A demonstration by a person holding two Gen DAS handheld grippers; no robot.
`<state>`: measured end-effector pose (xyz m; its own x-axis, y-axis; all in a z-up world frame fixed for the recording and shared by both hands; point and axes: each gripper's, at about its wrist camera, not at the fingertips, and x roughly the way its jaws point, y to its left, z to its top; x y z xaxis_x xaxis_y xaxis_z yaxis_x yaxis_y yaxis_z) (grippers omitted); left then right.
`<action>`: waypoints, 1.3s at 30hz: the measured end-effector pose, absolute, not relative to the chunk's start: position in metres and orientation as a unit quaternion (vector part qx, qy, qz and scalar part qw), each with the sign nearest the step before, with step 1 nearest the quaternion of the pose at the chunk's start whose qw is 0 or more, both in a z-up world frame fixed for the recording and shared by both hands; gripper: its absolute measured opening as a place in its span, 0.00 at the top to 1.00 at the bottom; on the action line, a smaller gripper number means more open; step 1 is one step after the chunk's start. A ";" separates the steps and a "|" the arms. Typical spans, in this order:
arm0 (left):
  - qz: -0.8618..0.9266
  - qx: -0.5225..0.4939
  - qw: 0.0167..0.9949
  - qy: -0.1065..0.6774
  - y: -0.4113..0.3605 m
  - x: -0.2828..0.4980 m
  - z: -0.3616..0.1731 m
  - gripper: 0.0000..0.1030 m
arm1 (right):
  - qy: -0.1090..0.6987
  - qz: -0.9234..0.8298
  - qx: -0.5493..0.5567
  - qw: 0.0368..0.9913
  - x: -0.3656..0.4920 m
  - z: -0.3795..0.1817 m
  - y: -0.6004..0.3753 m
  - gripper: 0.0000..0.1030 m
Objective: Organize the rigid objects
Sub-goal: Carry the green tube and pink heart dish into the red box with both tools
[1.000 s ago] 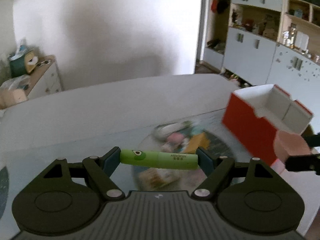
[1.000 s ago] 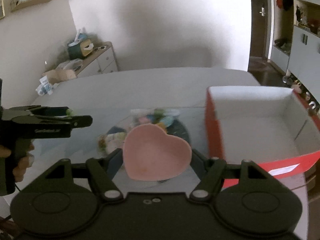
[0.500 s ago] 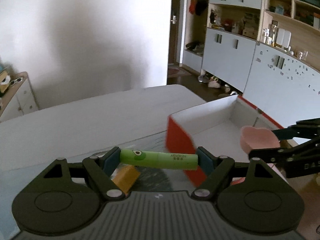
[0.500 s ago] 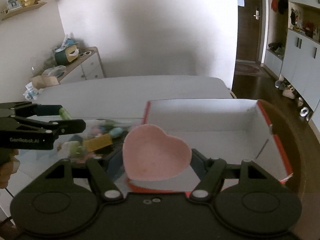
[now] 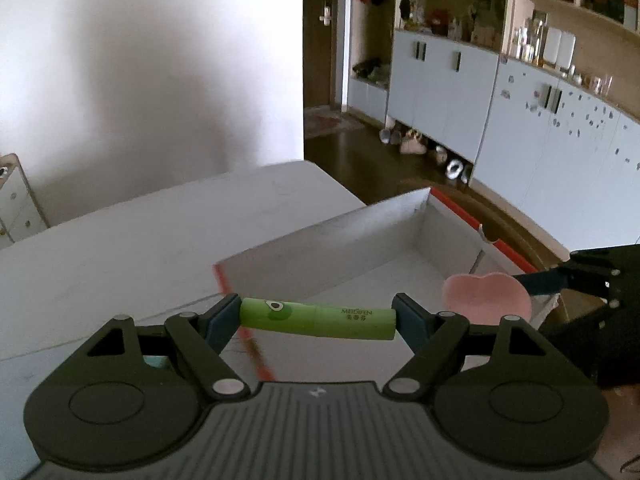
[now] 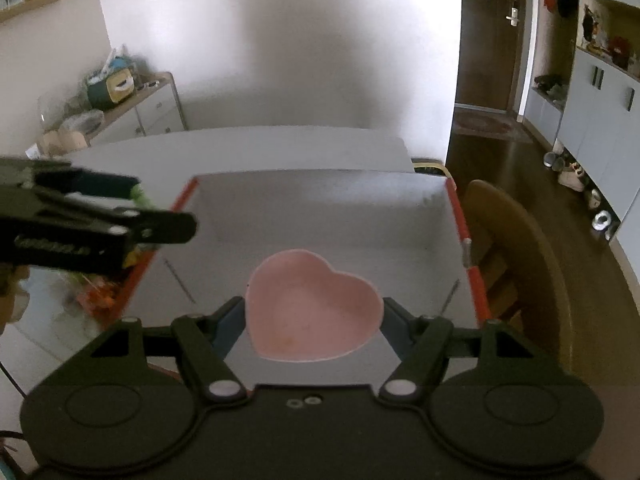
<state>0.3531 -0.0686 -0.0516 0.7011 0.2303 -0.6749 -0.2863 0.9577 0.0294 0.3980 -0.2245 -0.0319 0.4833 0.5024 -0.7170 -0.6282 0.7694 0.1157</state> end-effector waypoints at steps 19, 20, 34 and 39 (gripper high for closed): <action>0.164 -0.037 0.861 0.479 -0.083 0.504 -0.125 0.20 | 0.448 0.345 -0.150 0.811 0.438 -0.068 -0.200 0.31; 0.163 -0.040 0.859 0.484 -0.082 0.508 -0.129 0.20 | 0.450 0.344 -0.159 0.808 0.438 -0.069 -0.196 0.31; 0.146 -0.039 0.830 0.537 -0.075 0.528 -0.166 0.20 | 0.483 0.336 -0.163 0.792 0.445 -0.080 -0.186 0.30; 0.145 -0.054 0.821 0.549 -0.072 0.529 -0.170 0.20 | 0.484 0.334 -0.162 0.793 0.446 -0.078 -0.187 0.30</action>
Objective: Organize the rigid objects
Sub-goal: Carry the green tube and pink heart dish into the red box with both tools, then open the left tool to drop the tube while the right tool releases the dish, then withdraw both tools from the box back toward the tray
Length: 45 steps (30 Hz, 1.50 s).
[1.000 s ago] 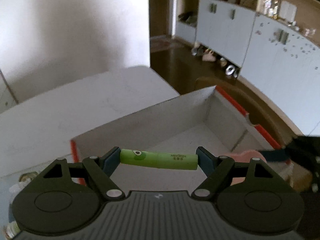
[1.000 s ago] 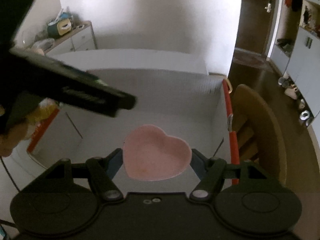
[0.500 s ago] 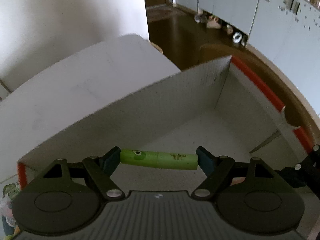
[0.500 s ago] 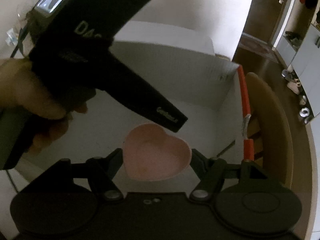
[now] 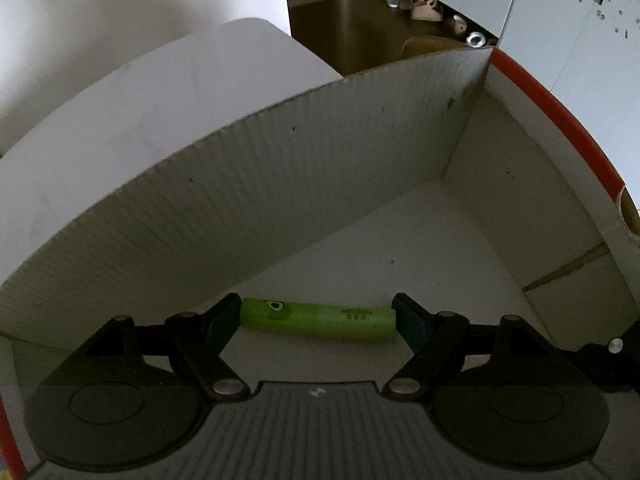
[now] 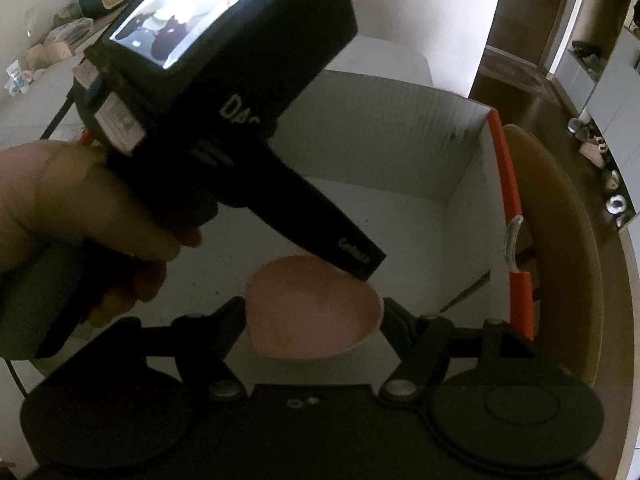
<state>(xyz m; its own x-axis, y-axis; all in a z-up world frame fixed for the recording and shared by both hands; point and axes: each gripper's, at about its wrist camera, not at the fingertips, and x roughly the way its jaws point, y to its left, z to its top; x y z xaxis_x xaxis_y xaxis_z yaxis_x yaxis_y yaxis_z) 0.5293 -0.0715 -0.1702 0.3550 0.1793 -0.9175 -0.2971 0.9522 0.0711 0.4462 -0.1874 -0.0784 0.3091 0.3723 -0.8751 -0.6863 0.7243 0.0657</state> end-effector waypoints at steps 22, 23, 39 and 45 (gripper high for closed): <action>0.162 -0.089 0.835 0.519 -0.065 0.509 -0.121 0.20 | 0.456 0.344 -0.122 0.812 0.425 -0.049 -0.209 0.17; 0.162 -0.092 0.838 0.514 -0.066 0.505 -0.116 0.20 | 0.454 0.346 -0.118 0.813 0.422 -0.046 -0.211 0.17; 0.169 -0.104 0.888 0.415 -0.078 0.424 -0.040 0.20 | 0.415 0.363 -0.072 0.831 0.394 -0.014 -0.241 0.13; 0.170 -0.107 0.903 0.379 -0.087 0.400 -0.020 0.20 | 0.401 0.372 -0.056 0.835 0.384 -0.009 -0.254 0.12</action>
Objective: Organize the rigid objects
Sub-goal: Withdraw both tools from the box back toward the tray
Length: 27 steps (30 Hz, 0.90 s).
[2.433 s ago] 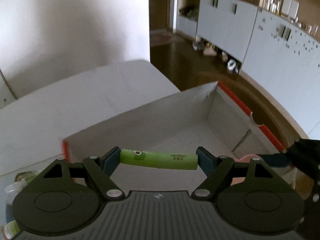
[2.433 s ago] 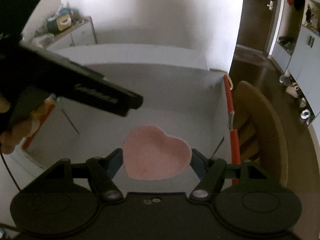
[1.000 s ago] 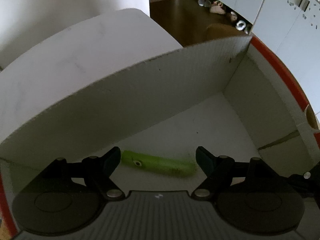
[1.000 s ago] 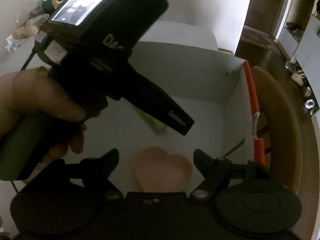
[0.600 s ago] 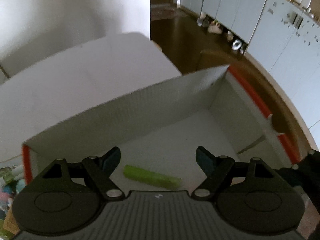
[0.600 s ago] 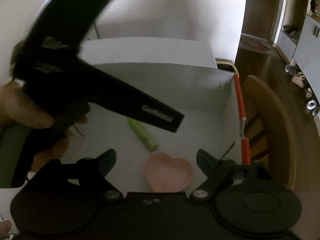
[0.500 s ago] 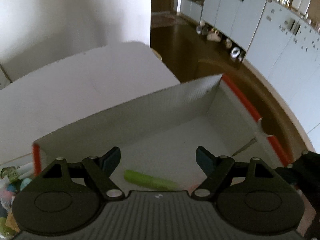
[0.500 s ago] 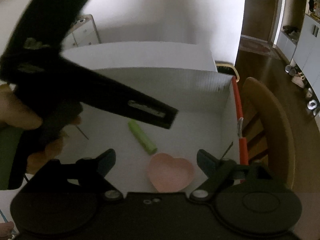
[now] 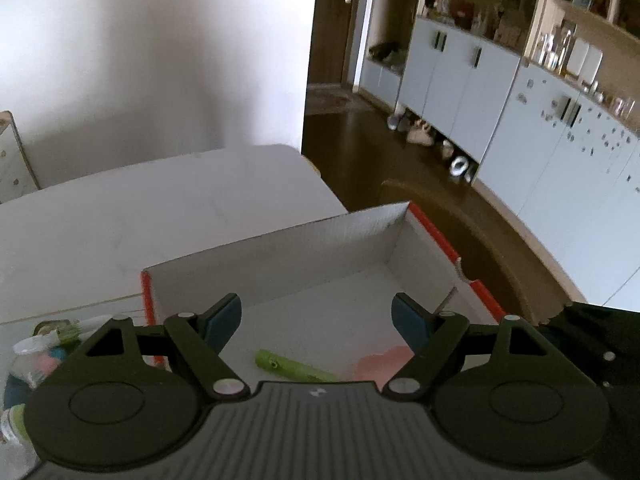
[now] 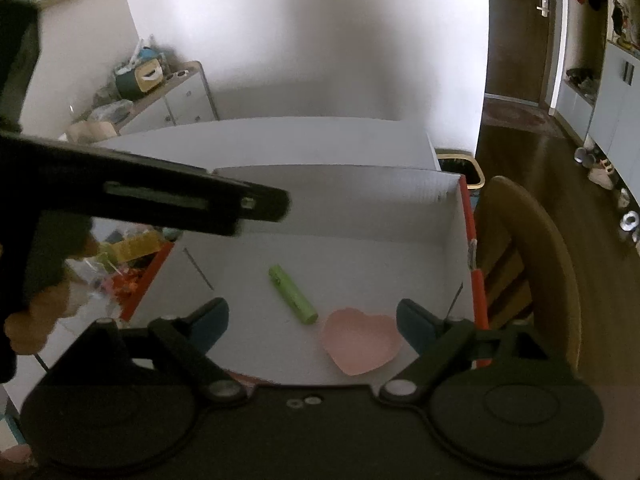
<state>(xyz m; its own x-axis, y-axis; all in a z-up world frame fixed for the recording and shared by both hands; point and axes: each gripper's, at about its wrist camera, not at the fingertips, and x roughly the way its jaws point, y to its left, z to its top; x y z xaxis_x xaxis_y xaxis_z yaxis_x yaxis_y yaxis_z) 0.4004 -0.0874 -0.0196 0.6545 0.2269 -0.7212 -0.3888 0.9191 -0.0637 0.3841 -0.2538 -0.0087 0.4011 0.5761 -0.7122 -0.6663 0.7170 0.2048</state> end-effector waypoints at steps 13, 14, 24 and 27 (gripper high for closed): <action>0.191 -0.106 0.915 0.340 -0.094 0.329 -0.006 0.20 | 0.365 0.396 -0.025 0.842 0.361 0.004 -0.266 0.01; 0.193 -0.108 0.916 0.336 -0.093 0.319 -0.005 0.20 | 0.361 0.400 -0.022 0.842 0.358 0.006 -0.266 0.01; 0.205 -0.112 0.922 0.309 -0.080 0.249 -0.008 0.18 | 0.324 0.427 0.018 0.844 0.322 0.018 -0.248 0.00; 0.207 -0.107 0.924 0.302 -0.072 0.229 -0.006 0.18 | 0.318 0.426 0.029 0.846 0.310 0.020 -0.235 0.00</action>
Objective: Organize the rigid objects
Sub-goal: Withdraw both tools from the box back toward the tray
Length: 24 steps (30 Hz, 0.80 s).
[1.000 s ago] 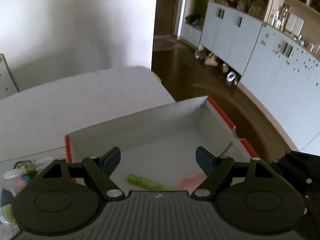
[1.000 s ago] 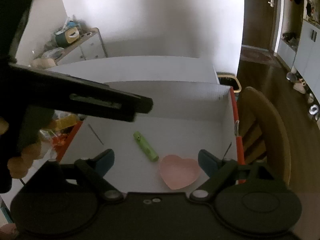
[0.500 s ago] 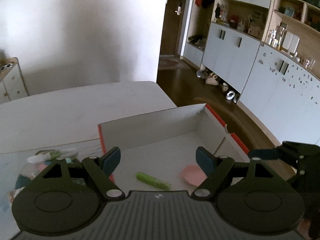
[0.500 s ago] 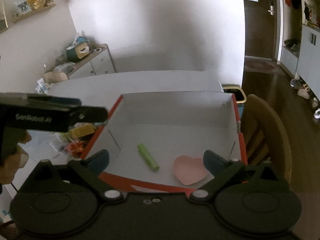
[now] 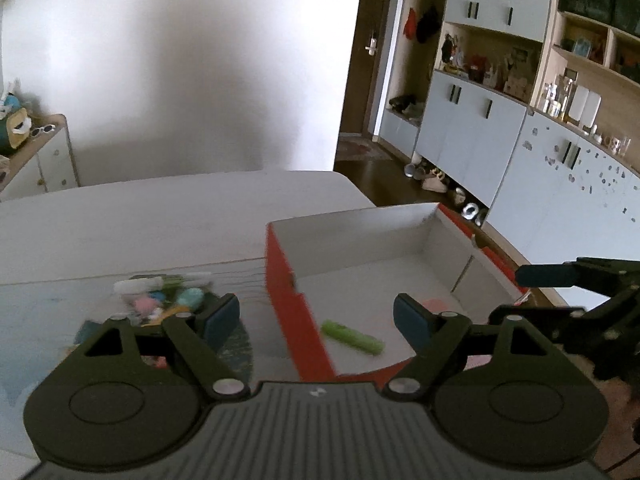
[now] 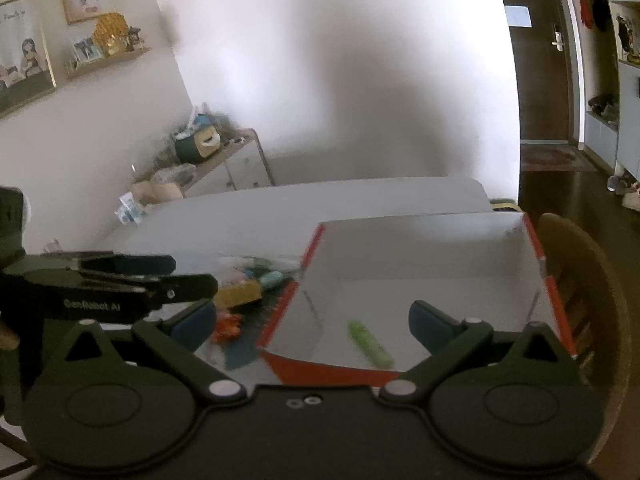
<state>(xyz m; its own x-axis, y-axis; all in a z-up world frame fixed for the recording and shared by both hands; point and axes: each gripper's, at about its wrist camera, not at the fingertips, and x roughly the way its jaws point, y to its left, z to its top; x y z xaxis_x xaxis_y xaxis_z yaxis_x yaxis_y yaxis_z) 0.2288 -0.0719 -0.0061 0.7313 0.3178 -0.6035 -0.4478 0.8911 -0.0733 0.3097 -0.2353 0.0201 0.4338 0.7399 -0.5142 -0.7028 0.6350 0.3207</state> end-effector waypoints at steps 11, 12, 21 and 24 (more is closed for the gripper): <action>0.193 -0.098 0.929 0.301 -0.018 0.161 -0.013 0.18 | 0.325 0.417 0.034 0.848 0.265 0.014 -0.176 0.00; 0.191 -0.100 0.928 0.303 -0.013 0.157 -0.015 0.18 | 0.327 0.416 0.031 0.848 0.261 0.012 -0.170 0.00; 0.197 -0.142 0.917 0.317 0.042 0.127 -0.034 0.18 | 0.339 0.417 0.011 0.843 0.235 -0.002 -0.114 0.01; 0.210 -0.151 0.912 0.319 0.062 0.119 -0.041 0.18 | 0.341 0.418 0.001 0.842 0.229 -0.006 -0.094 0.01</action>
<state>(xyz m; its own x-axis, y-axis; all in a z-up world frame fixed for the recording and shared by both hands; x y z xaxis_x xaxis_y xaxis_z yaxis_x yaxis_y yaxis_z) 0.1193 0.0615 -0.0409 0.7082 0.2858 -0.6455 -0.4785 0.8667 -0.1412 0.2290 -0.0943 -0.0064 0.4181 0.7040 -0.5741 -0.7032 0.6509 0.2861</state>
